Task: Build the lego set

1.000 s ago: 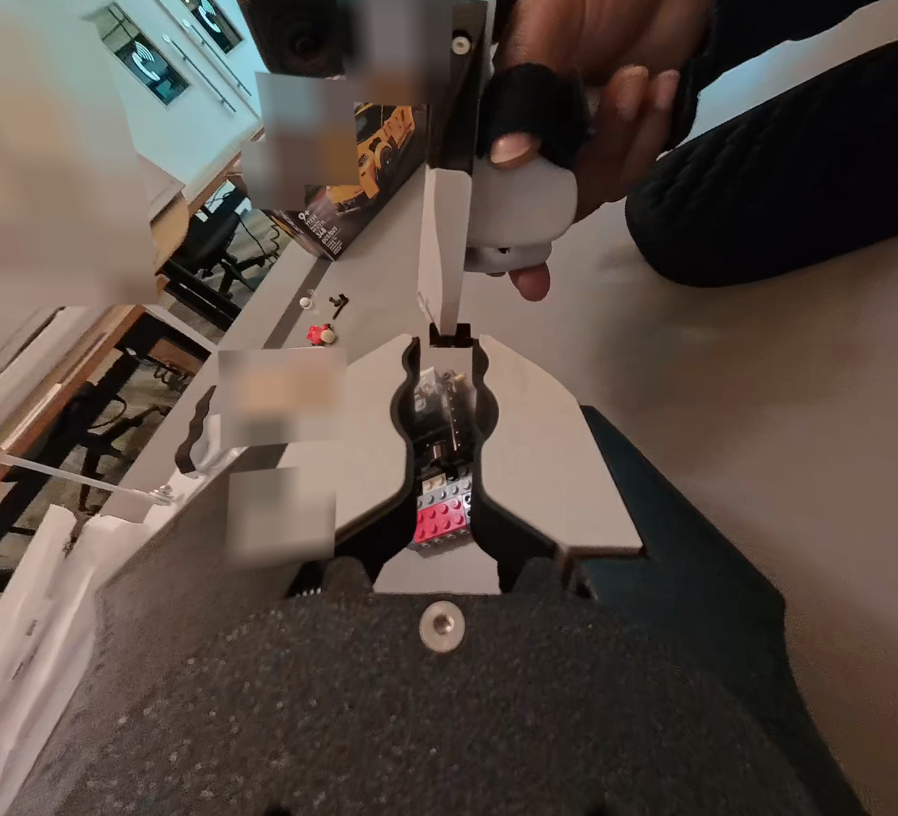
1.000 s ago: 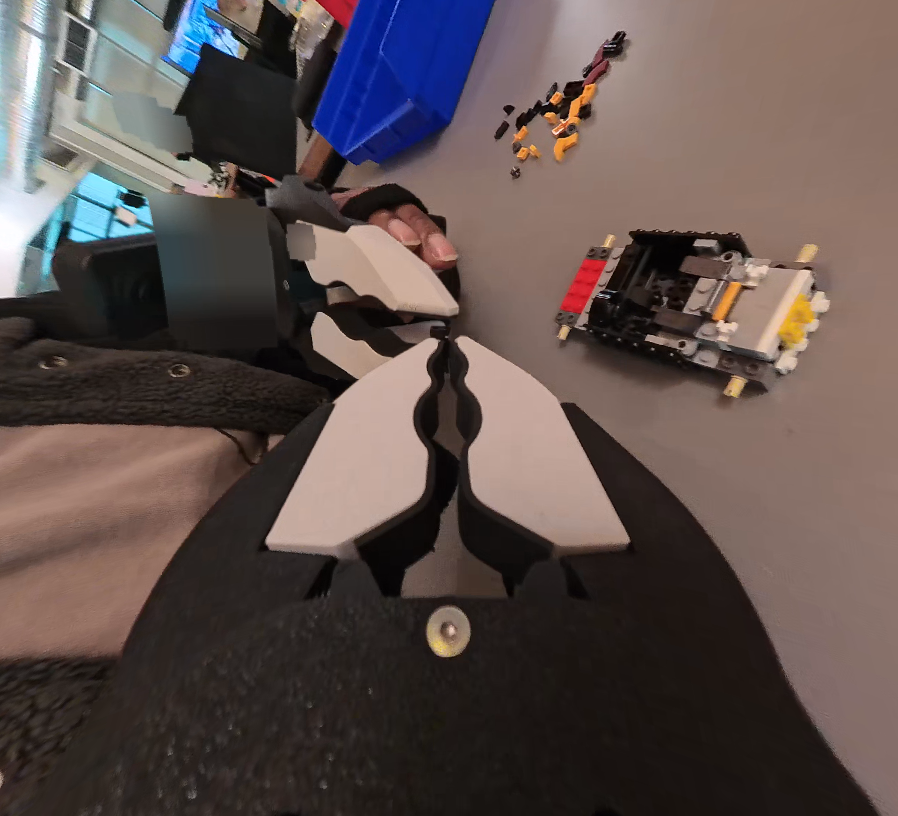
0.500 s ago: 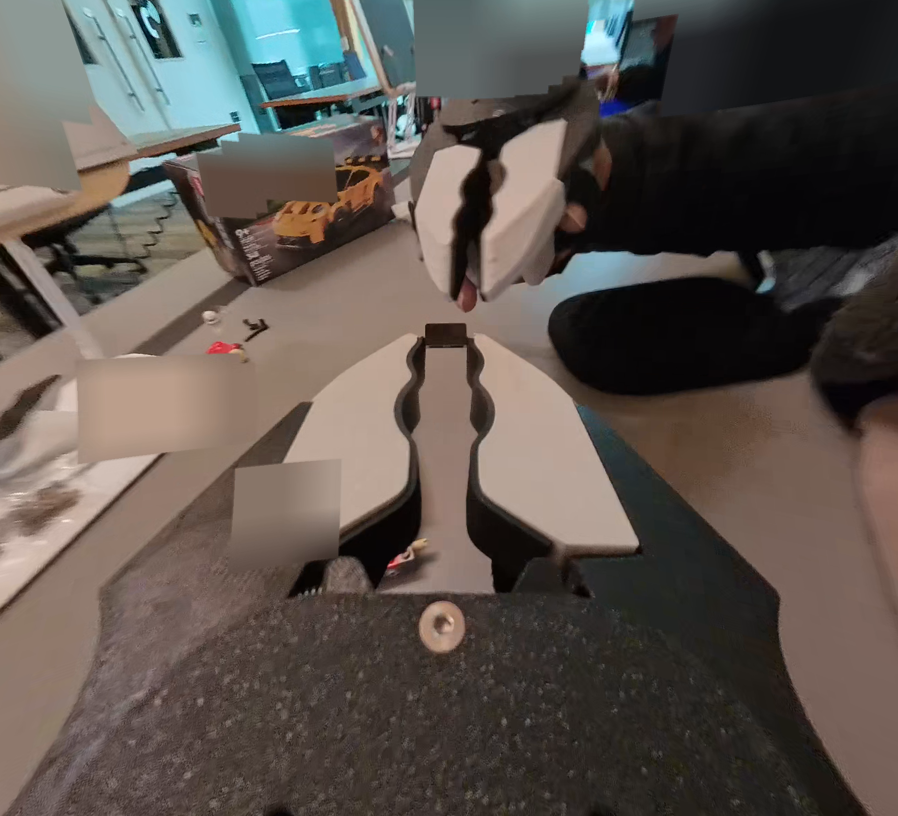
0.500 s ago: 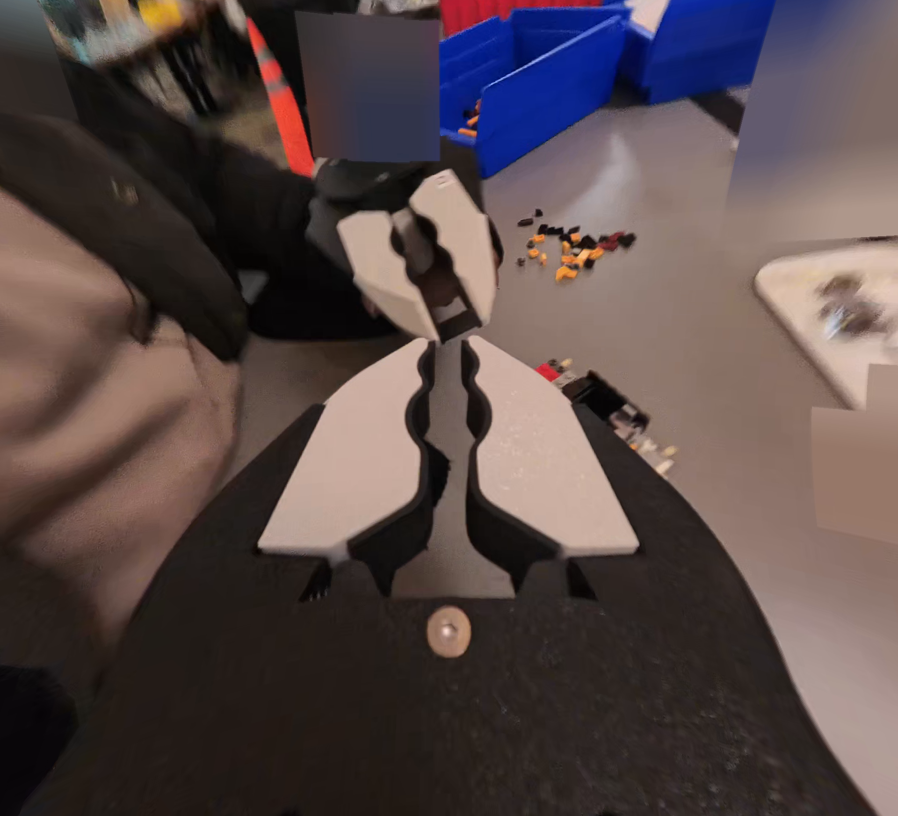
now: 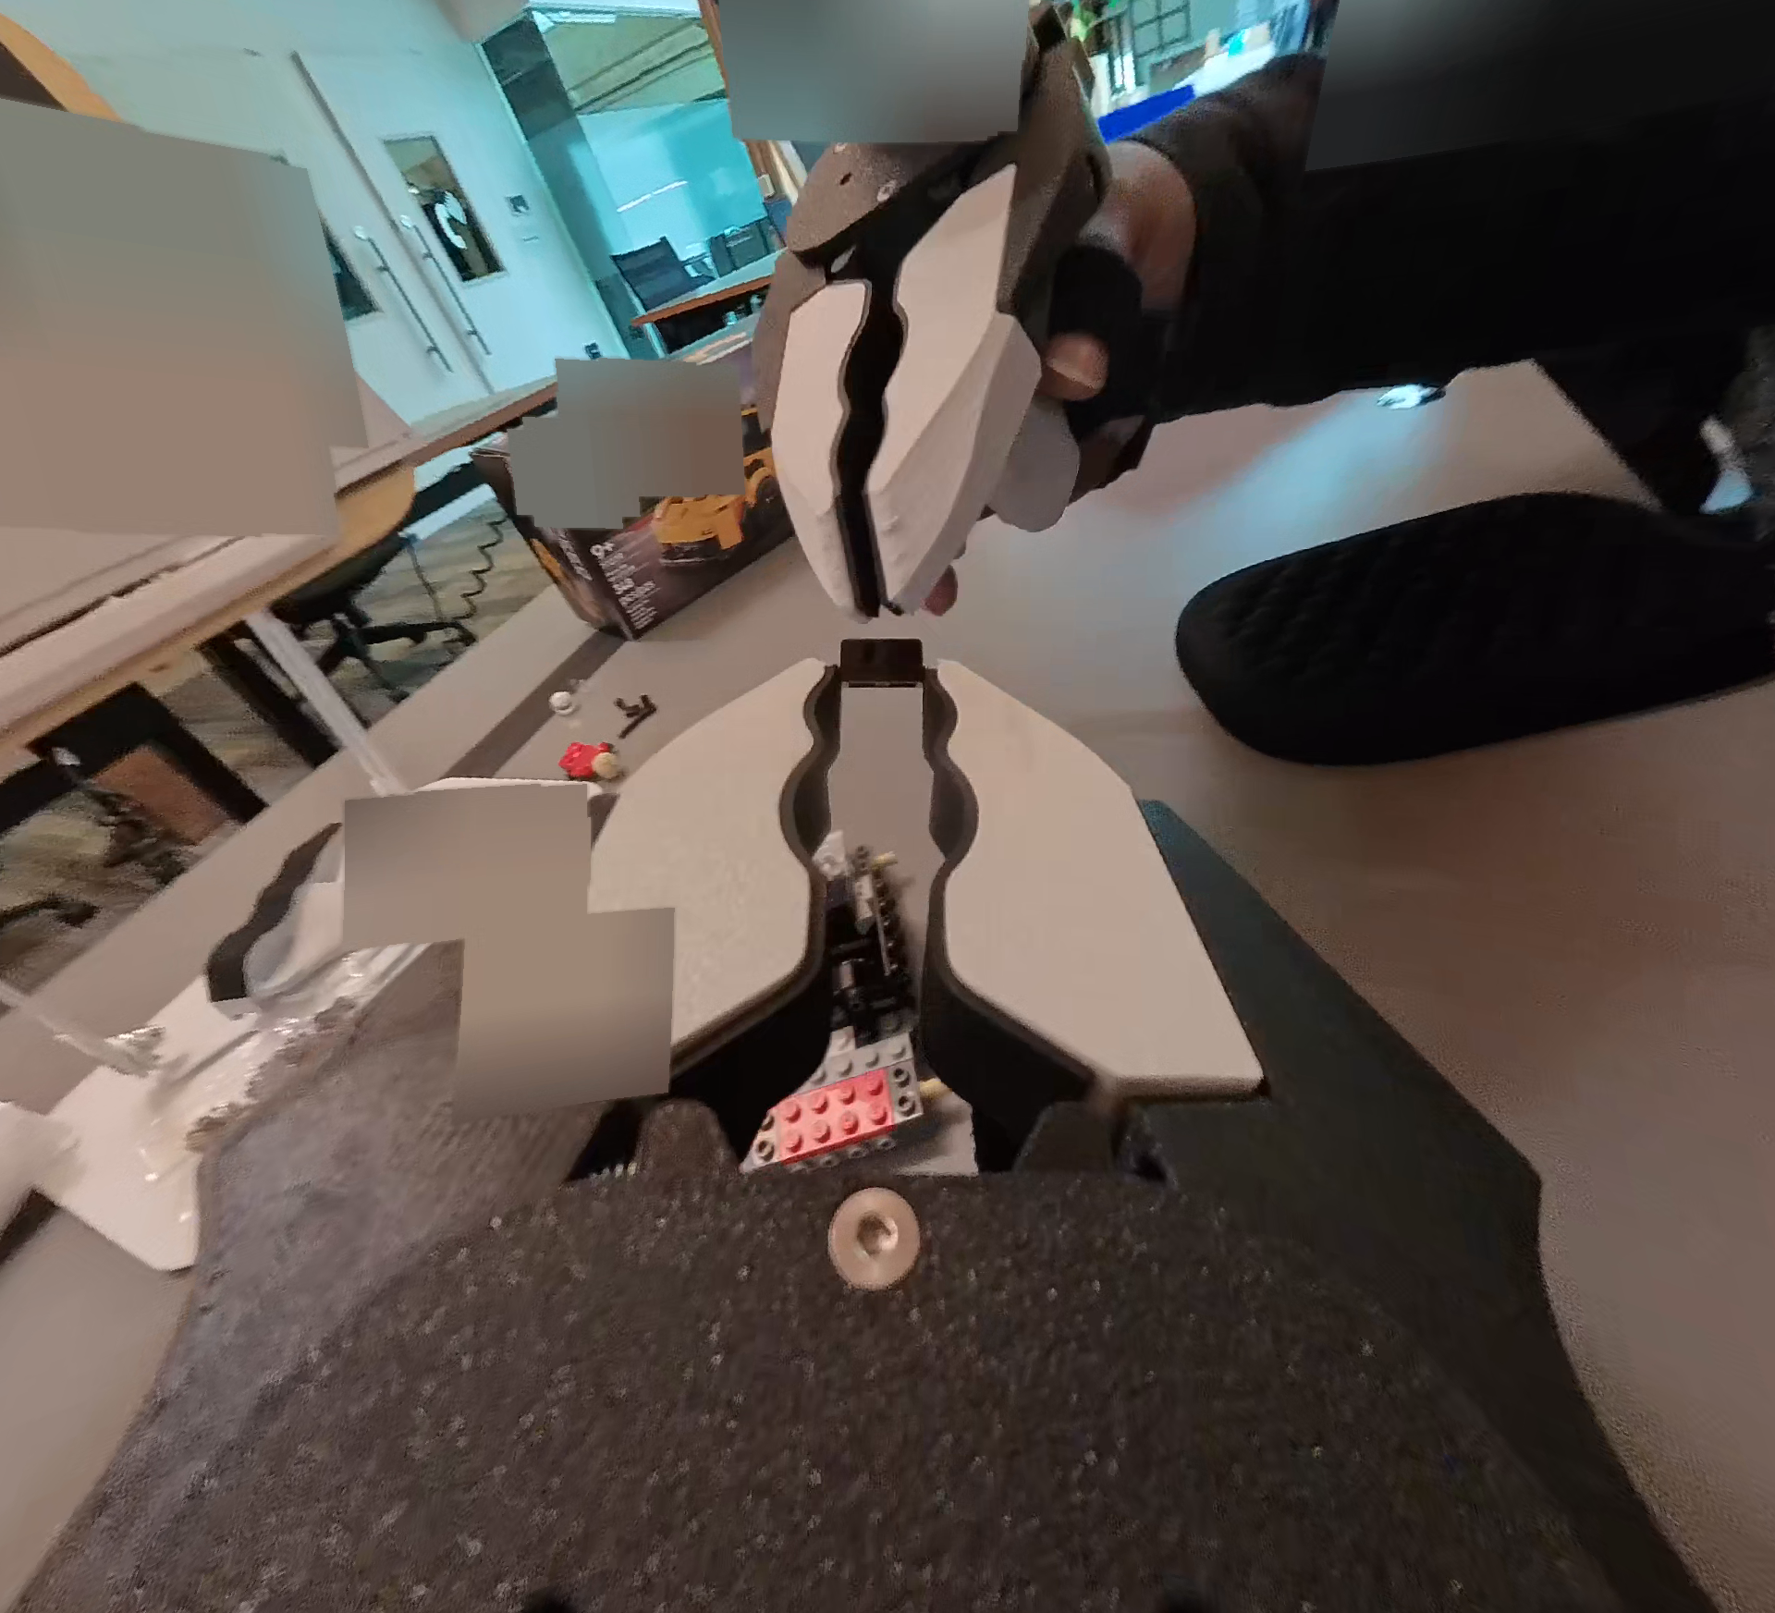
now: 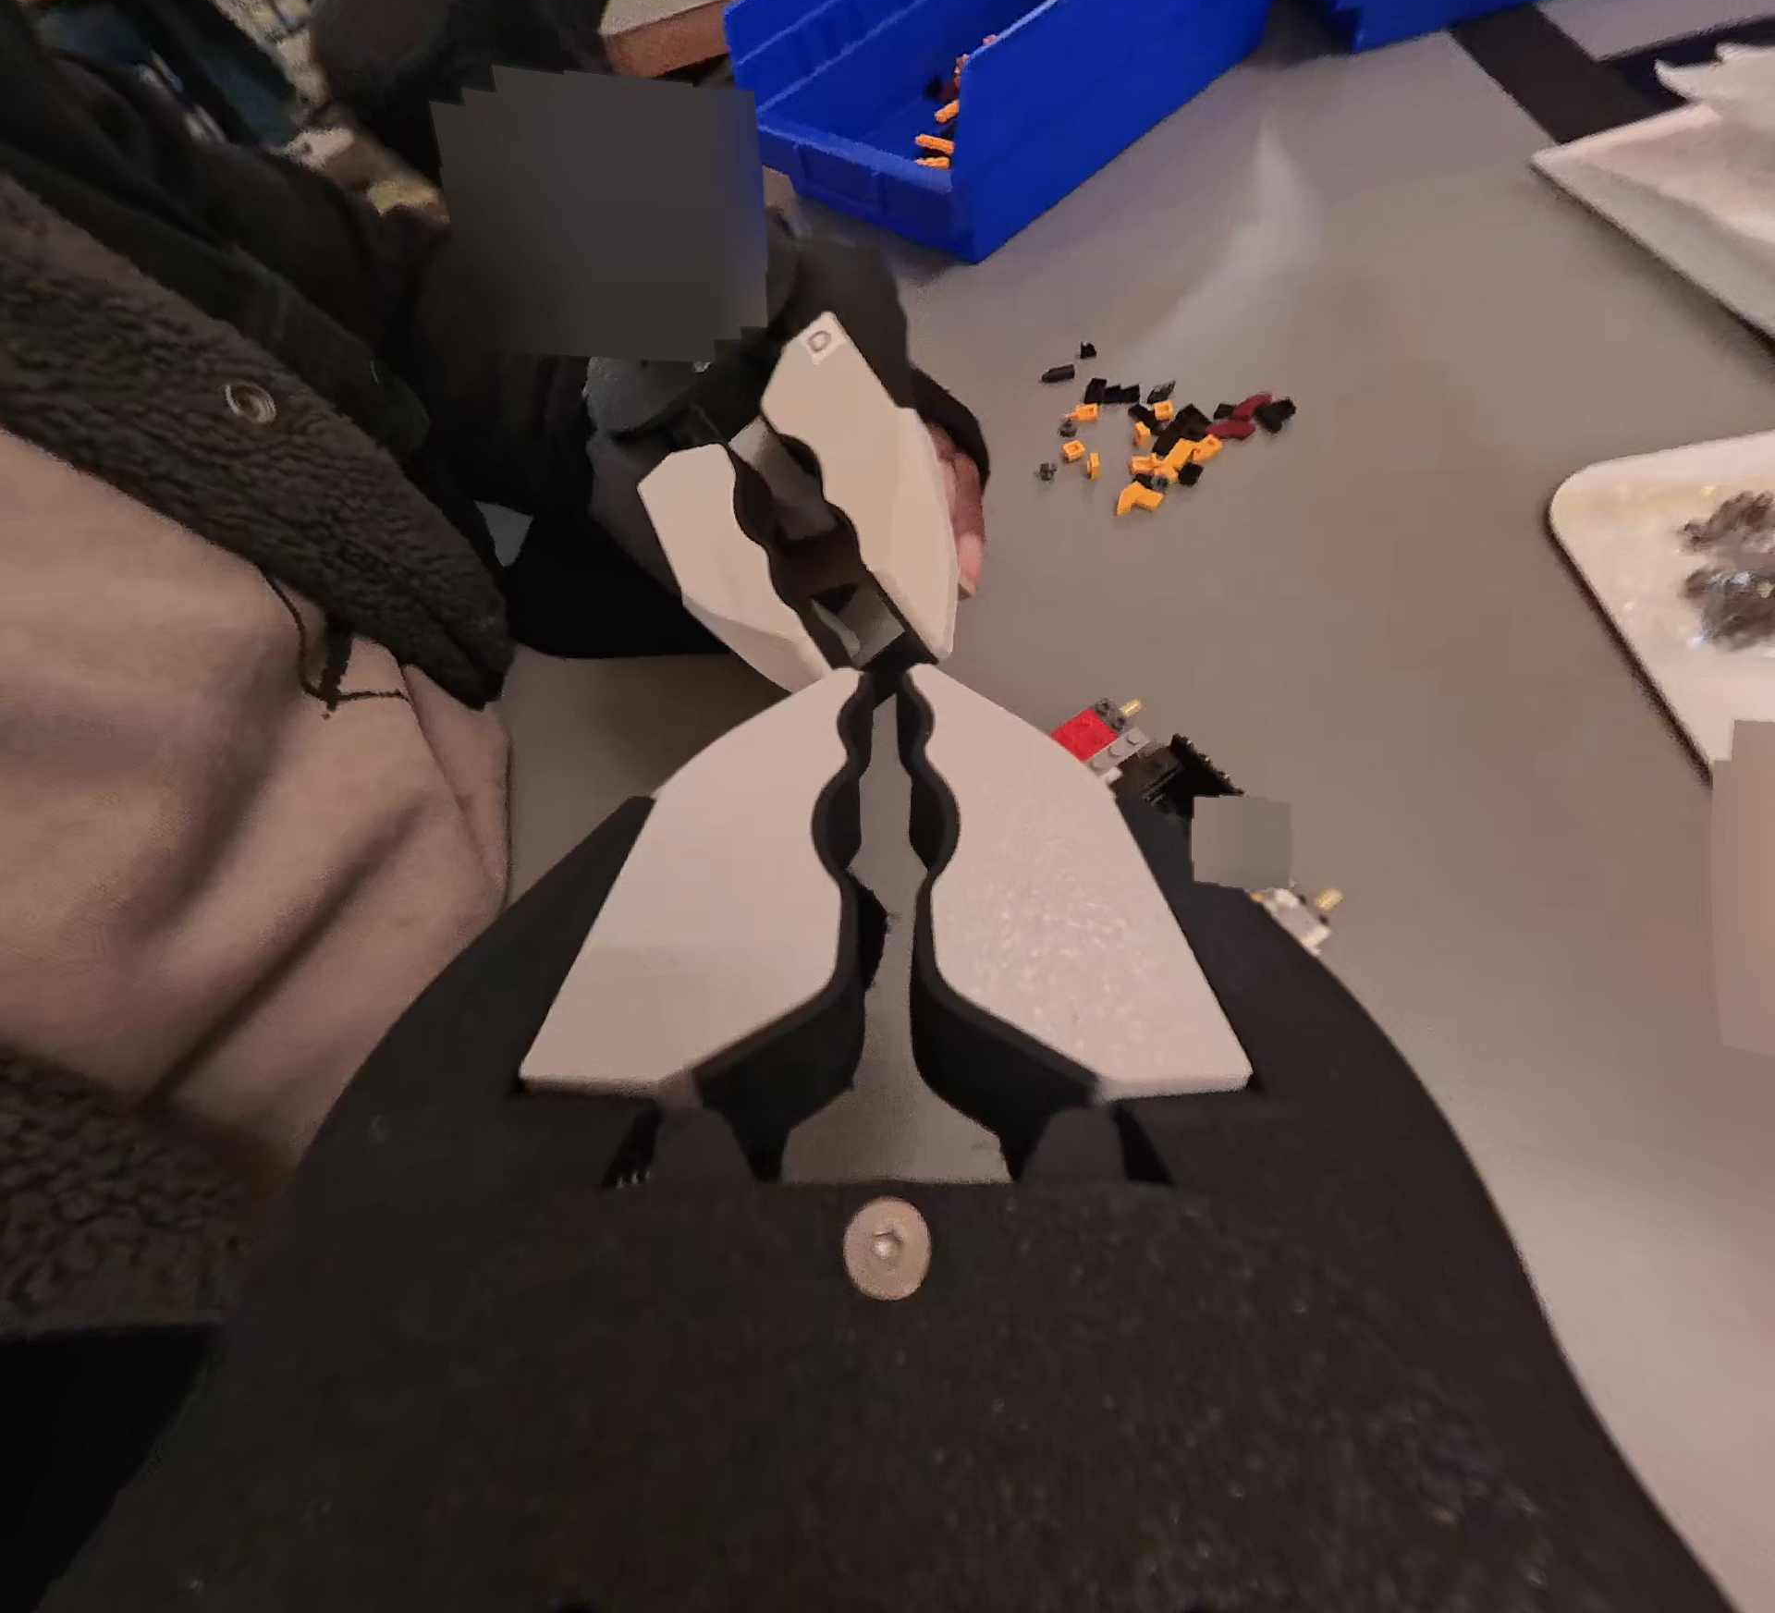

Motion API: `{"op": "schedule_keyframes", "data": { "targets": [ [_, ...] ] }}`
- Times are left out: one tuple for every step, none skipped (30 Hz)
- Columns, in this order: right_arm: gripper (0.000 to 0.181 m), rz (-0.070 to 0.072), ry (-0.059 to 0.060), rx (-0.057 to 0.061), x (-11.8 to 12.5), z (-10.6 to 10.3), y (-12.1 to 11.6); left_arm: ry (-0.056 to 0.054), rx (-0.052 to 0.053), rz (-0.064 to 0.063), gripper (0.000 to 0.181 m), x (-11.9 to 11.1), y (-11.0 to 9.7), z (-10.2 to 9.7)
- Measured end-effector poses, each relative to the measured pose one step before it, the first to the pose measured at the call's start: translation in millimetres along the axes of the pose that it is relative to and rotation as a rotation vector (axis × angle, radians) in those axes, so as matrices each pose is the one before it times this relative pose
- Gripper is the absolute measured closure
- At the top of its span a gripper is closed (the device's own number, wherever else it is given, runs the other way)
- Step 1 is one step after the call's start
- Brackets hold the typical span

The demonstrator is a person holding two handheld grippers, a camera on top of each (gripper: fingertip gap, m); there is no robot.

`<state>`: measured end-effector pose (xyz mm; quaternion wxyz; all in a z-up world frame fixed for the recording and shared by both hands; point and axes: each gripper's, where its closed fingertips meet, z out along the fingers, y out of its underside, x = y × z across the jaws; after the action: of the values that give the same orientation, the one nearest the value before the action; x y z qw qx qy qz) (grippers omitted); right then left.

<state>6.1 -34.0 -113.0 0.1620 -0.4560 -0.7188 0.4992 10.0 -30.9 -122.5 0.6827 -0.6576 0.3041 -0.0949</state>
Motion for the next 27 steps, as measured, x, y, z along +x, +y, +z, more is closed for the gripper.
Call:
{"op": "schedule_keyframes", "data": {
  "targets": [
    [0.177, 0.033, 0.0075, 0.005, 1.78, 0.38, -0.11, -0.0131, -0.0087, 0.0247, 0.165, -0.3, 0.7, 0.22],
    [0.177, 0.0232, 0.0093, 0.0036, 1.81, 0.4, 0.21, -0.011, -0.0083, 0.0201, 0.165, -0.41, 0.72, 0.22],
    [0.177, 0.0162, 0.0104, 0.0017, 1.67, 0.38, 0.36, -0.0089, -0.005, 0.0156, 0.165, -0.38, 0.46, 0.08],
    [0.177, 0.0123, 0.0063, -0.0013, 0.99, 0.62, 0.74, -0.0036, -0.0011, 0.009, 0.165, -0.03, -0.06, -0.12],
    [0.177, 0.0113, 0.0034, -0.0027, 0.49, 0.76, 0.86, 0.0003, -0.0005, 0.002, 0.165, 0.18, 0.06, -0.1],
    [0.176, 0.0142, 0.0037, -0.0047, 0.6, 1.07, 1.01, -0.0048, -0.0024, 0.0038, 0.165, -0.59, 0.4, -0.01],
    [0.176, 0.0143, -0.0023, -0.0009, -0.12, 0.88, 0.48, -0.006, -0.0051, 0.0101, 0.165, -0.46, 0.65, -0.02],
    [0.177, 0.0166, -0.0043, 0.0047, -0.17, 0.55, -0.37, -0.0073, -0.0031, 0.0131, 0.165, -0.49, 0.37, -0.27],
    [0.177, 0.0209, -0.0063, 0.0042, -0.1, 0.36, -0.39, -0.0078, -0.0027, 0.0117, 0.165, -0.55, 0.11, -0.04],
    [0.177, 0.0234, -0.0073, 0.0031, 0.16, 0.2, -0.14, -0.008, -0.0033, 0.0109, 0.165, -0.56, 0.09, -0.1],
    [0.177, 0.0248, -0.0074, 0.0021, 0.3, 0.13, -0.2, -0.0091, -0.0037, 0.0134, 0.165, -0.57, 0.18, 0.02],
    [0.174, 0.0196, -0.0134, 0.0025, -0.6, -0.04, -0.37, -0.01, -0.0025, 0.0129, 0.165, -0.69, 0.02, 0.17],
    [0.173, 0.0199, -0.0147, -0.0001, -1.21, 0.19, 0.01, -0.0095, -0.0045, 0.0084, 0.165, -0.88, 0.3, 0.18],
    [0.171, 0.0172, -0.007, 0.0, -0.37, 0.35, 0.08, -0.0094, -0.0041, 0.0089, 0.165, -0.98, 0.4, 0.02],
    [0.171, 0.0112, 0.0038, -0.0002, 1.09, 0.76, 0.34, -0.0058, 0.0, 0.0103, 0.165, -0.36, -0.35, -0.1],
    [0.171, 0.0077, 0.0023, 0.0012, 0.87, 1.31, 0.32, -0.0032, 0.0011, 0.0105, 0.165, 0.29, -0.56, 0.02],
    [0.172, 0.0106, -0.0094, 0.0022, -0.77, 1.83, 0.25, -0.0045, -0.0023, 0.0115, 0.165, 0.12, -0.2, 0.26],
    [0.176, 0.0122, -0.0095, 0.0017, -0.79, 1.72, 0.28, -0.0062, -0.0059, 0.0134, 0.165, 0.02, 0.53, 0.28],
    [0.178, 0.0042, 0.0081, 0.0056, 1.76, 0.31, -0.54, -0.0098, -0.0069, 0.0139, 0.165, -0.65, 0.96, 0.17],
    [0.178, -0.0051, -0.0006, -0.0008, 0.57, -0.19, 0.12, -0.0037, -0.0018, 0.0072, 0.165, -0.24, 0.35, 0.05],
    [0.179, 0.0016, 0.0006, -0.0061, 0.84, -0.14, 0.86, 0.0031, -0.0011, -0.0019, 0.165, 0.4, 0.31, 0.39],
    [0.18, -0.0007, 0.0156, -0.0069, 3.18, -0.59, 1.01, 0.0125, -0.0021, -0.0086, 0.164, 0.8, 0.95, 0.44],
    [0.18, -0.0082, 0.0195, -0.0053, 4.48, -1.57, 0.99, 0.0199, -0.0203, -0.0215, 0.159, -0.21, 4.46, 0.61],
    [0.18, 0.0026, 0.0212, -0.0099, 6.02, -2.75, 1.52, 0.0153, -0.0492, -0.0386, 0.148, -3.1, 10.02, 1.25],
    [0.18, 0.0056, 0.0327, -0.0105, 8.55, -3.5, 1.6, 0.0182, -0.0794, -0.0545, 0.141, -4.54, 15.88, 2.09],
    [0.181, -0.0029, 0.0403, -0.0174, 9.7, -3.52, 2.94, 0.0306, -0.0986, -0.067, 0.135, -3.67, 19.8, 3.14],
    [0.181, -0.0034, 0.0339, -0.0187, 8.73, -2.95, 3.52, 0.041, -0.0996, -0.0783, 0.128, -1.67, 20.5, 4.22]
  ]
}}
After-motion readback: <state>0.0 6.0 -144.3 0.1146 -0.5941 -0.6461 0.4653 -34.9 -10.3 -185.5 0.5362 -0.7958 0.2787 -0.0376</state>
